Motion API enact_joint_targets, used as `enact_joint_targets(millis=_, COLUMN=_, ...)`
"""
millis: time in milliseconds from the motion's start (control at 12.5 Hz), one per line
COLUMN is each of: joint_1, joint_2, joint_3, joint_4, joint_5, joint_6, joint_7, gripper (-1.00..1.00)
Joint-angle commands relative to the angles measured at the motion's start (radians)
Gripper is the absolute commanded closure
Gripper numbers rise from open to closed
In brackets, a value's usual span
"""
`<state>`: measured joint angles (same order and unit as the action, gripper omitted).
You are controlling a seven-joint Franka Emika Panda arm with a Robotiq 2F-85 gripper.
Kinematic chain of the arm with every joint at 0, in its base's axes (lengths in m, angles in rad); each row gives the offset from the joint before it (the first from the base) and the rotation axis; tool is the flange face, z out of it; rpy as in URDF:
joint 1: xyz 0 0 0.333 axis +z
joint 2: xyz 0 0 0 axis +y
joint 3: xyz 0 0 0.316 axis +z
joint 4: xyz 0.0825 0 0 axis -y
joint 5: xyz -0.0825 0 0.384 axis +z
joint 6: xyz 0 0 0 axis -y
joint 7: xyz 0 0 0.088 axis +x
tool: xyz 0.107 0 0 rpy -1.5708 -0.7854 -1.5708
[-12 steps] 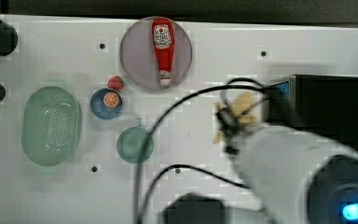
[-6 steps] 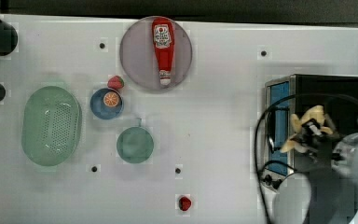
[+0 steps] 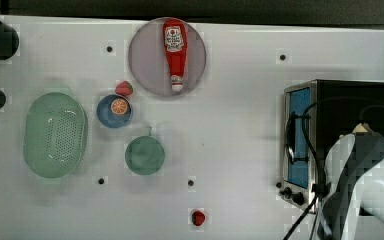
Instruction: Pick banana from table and place on oven.
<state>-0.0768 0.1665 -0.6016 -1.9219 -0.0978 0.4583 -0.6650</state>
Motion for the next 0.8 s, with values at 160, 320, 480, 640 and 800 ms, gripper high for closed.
enact_joint_targets(millis=160, joint_1=0.022, joint_2=0.008, joint_3=0.003, joint_4=0.058, joint_5=0.013, joint_6=-0.001, joint_7=-0.153, gripper=0.37)
enact_joint_targets(millis=320, joint_1=0.022, joint_2=0.018, joint_3=0.004, joint_4=0.055, joint_5=0.013, joint_6=-0.003, joint_7=-0.153, gripper=-0.07)
enact_joint_targets(millis=480, joint_1=0.022, joint_2=0.018, joint_3=0.005, joint_4=0.056, joint_5=0.013, joint_6=-0.003, joint_7=-0.154, gripper=-0.52)
enact_joint_targets(millis=640, joint_1=0.022, joint_2=0.017, joint_3=0.005, joint_4=0.058, joint_5=0.013, joint_6=-0.003, joint_7=-0.154, gripper=-1.00)
enact_joint_targets(millis=800, joint_1=0.029, joint_2=0.014, joint_3=0.014, joint_4=0.080, joint_5=0.012, joint_6=-0.003, joint_7=-0.154, gripper=-1.00)
